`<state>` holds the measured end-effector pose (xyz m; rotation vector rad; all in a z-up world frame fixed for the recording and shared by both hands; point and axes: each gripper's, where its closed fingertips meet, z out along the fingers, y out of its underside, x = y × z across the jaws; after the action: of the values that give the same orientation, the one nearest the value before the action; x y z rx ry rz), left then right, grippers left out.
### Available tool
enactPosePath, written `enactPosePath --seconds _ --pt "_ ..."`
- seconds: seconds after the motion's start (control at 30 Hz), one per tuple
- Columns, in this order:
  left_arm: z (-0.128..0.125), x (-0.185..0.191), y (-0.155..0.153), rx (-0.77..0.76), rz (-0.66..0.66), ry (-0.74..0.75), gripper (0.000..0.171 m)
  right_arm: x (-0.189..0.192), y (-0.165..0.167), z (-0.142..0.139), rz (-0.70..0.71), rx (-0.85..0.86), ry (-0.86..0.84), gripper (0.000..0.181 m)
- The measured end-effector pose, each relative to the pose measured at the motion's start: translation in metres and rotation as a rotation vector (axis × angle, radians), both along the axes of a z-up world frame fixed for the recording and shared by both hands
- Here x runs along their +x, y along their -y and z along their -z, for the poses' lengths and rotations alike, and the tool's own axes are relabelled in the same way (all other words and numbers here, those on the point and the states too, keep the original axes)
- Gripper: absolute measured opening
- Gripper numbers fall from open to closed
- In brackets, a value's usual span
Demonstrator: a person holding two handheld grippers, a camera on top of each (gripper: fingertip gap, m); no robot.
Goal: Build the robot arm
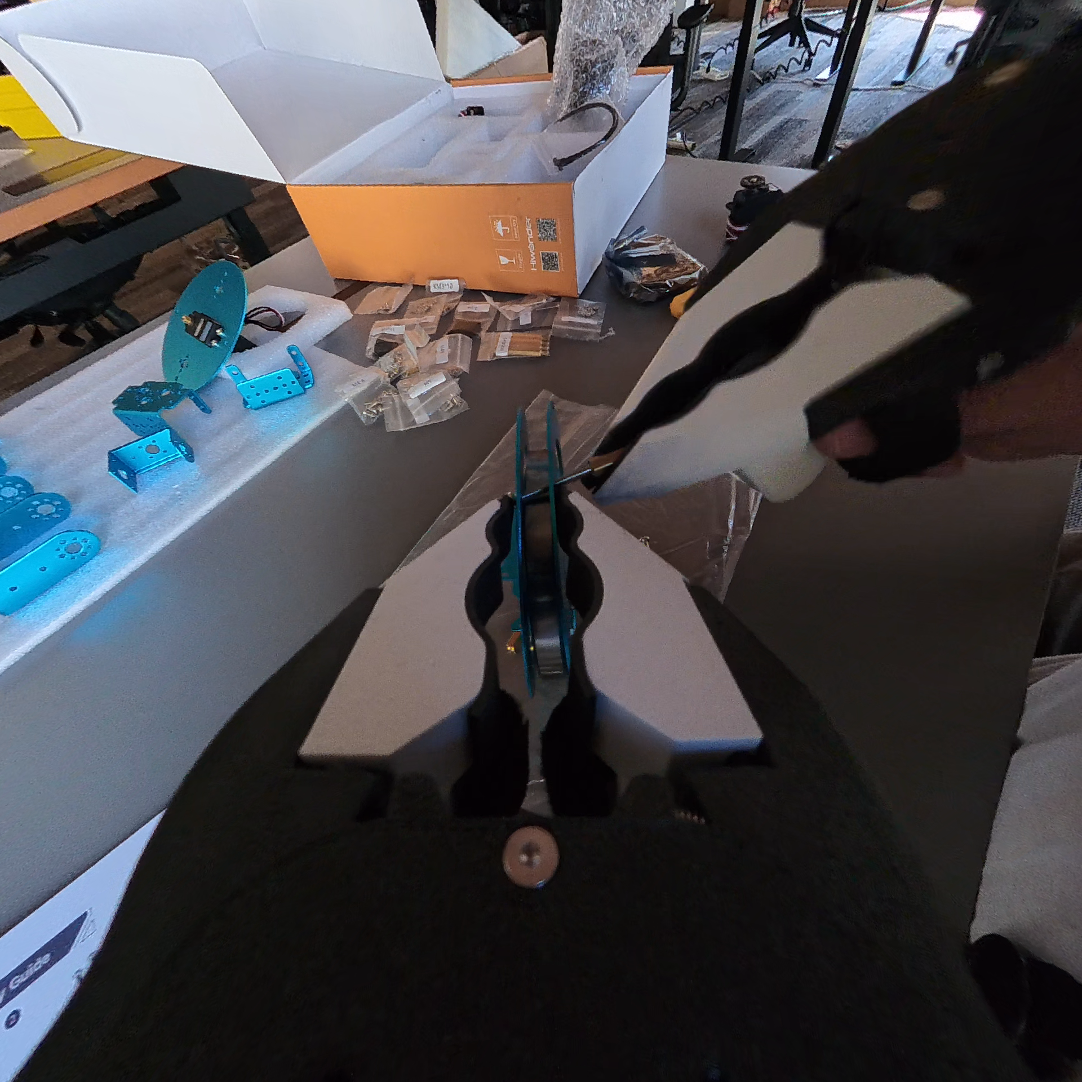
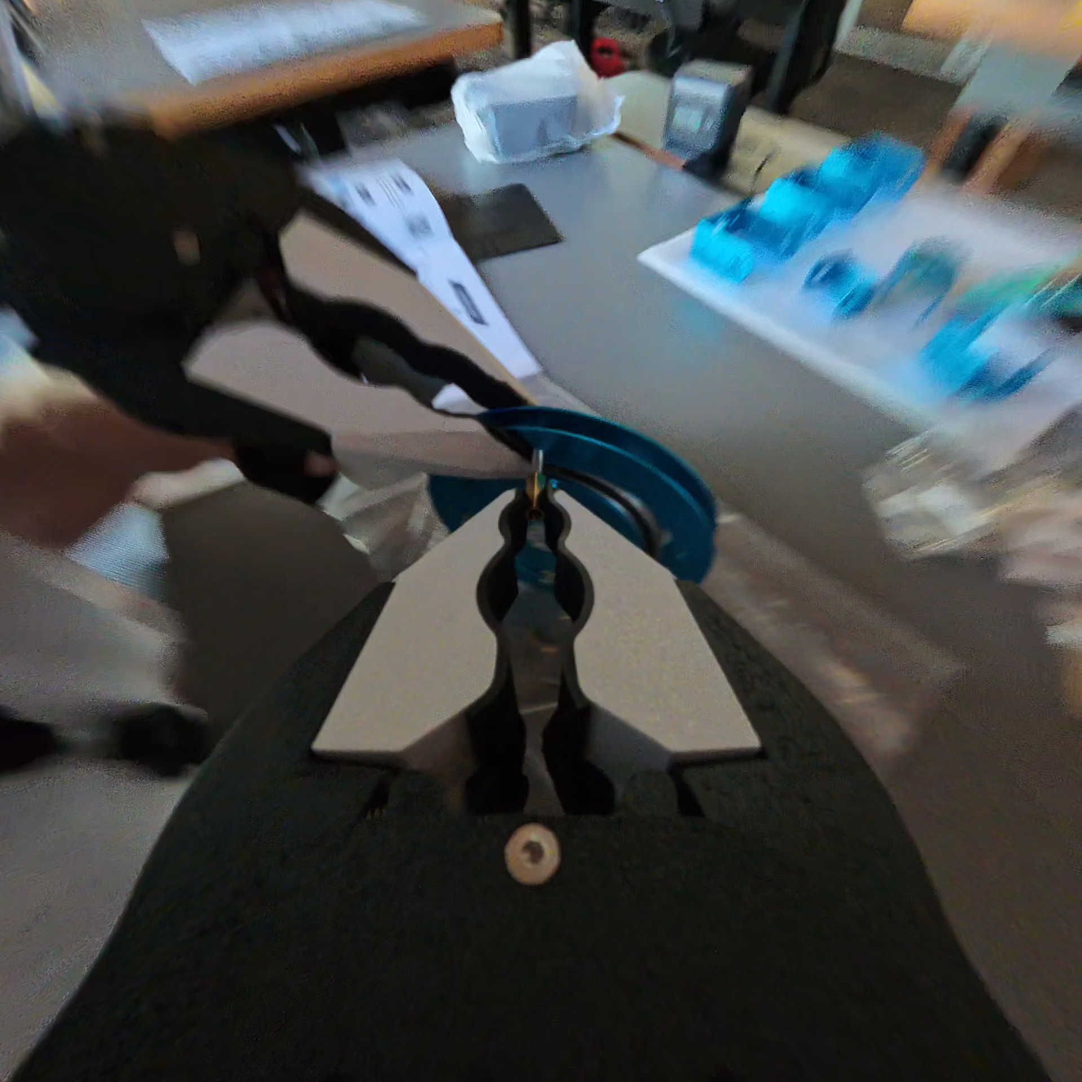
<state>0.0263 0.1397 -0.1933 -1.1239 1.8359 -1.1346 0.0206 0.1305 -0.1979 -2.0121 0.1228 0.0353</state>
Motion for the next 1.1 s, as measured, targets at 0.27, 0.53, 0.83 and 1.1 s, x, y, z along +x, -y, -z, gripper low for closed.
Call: enactPosePath --seconds 0.27,0.53,0.83,1.1 --pt "0.0 0.001 0.003 -0.013 0.001 -0.003 0.014 -0.007 0.004 0.001 -0.025 0.067 -0.421 0.006" --pt "0.0 0.002 0.004 -0.011 0.004 -0.011 0.014 0.005 0.008 -0.001 -0.033 -0.147 0.699 0.023" --pt "0.0 0.001 -0.002 -0.009 -0.027 0.001 0.014 -0.001 -0.001 -0.002 -0.008 0.011 -0.368 0.004" --pt "0.0 0.001 -0.002 -0.028 -0.027 -0.008 0.013 -0.009 0.001 -0.004 -0.03 0.111 -0.474 0.019"
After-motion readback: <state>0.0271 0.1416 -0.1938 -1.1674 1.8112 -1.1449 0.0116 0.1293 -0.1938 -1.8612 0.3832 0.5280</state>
